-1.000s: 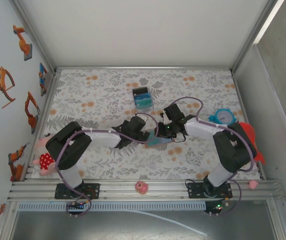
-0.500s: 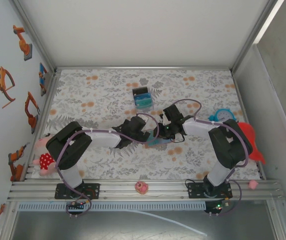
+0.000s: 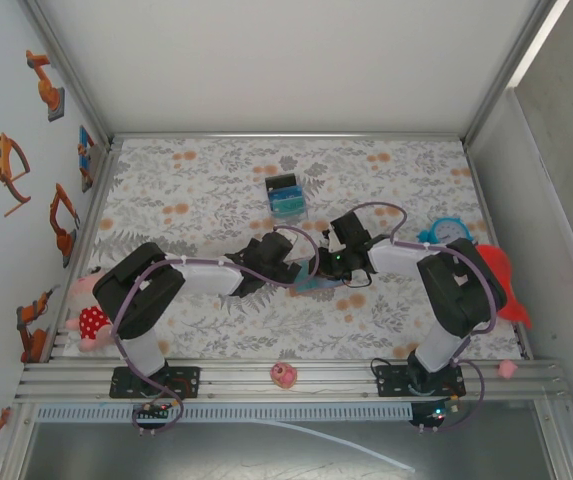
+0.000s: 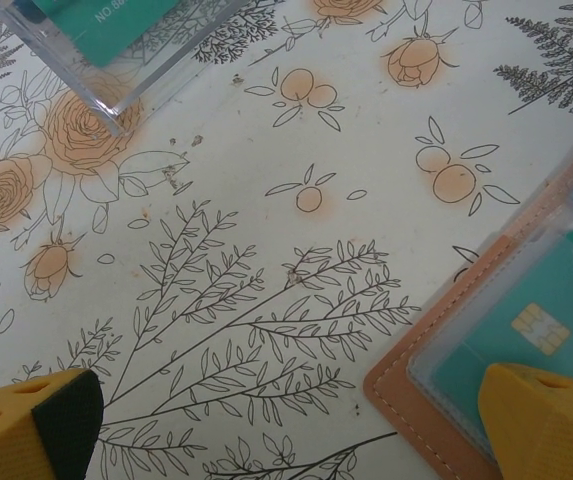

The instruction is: Take the credit cards out of the card holder

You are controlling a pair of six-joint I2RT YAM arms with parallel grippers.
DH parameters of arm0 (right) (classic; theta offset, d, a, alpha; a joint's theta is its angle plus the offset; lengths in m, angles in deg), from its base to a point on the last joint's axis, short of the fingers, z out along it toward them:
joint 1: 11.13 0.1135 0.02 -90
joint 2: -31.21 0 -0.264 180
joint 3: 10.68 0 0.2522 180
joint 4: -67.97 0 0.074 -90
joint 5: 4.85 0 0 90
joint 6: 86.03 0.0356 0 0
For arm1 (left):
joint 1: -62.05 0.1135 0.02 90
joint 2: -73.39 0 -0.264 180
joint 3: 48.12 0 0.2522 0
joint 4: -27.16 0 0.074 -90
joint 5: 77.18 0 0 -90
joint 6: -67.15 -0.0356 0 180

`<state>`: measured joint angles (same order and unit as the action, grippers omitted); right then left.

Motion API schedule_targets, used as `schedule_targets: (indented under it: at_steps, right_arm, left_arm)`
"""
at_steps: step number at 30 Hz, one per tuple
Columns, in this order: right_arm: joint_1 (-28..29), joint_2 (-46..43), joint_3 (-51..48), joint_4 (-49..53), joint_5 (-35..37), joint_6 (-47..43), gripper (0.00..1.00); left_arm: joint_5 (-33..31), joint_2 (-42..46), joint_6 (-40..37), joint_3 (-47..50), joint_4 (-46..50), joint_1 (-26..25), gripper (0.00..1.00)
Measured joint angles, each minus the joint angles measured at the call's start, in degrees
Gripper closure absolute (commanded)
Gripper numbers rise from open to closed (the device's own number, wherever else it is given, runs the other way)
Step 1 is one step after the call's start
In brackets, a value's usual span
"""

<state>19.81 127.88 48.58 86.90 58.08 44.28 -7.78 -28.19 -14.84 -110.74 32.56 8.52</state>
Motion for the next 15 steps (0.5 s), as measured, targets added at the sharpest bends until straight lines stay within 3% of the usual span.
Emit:
schedule_targets:
  at_steps: [5,15]
  right_arm:
    - [-0.8,0.3,-2.7,-5.9,-4.0,2.6,0.89]
    - [-2.4,1.5,-6.4,-15.6,-9.8,7.3,0.89]
  left_arm:
    - [-0.9,0.0,-0.1,-0.2,0.3,0.1,0.03]
    - [-2.1,-0.1,-0.4,-0.5,0.7,0.0,0.03]
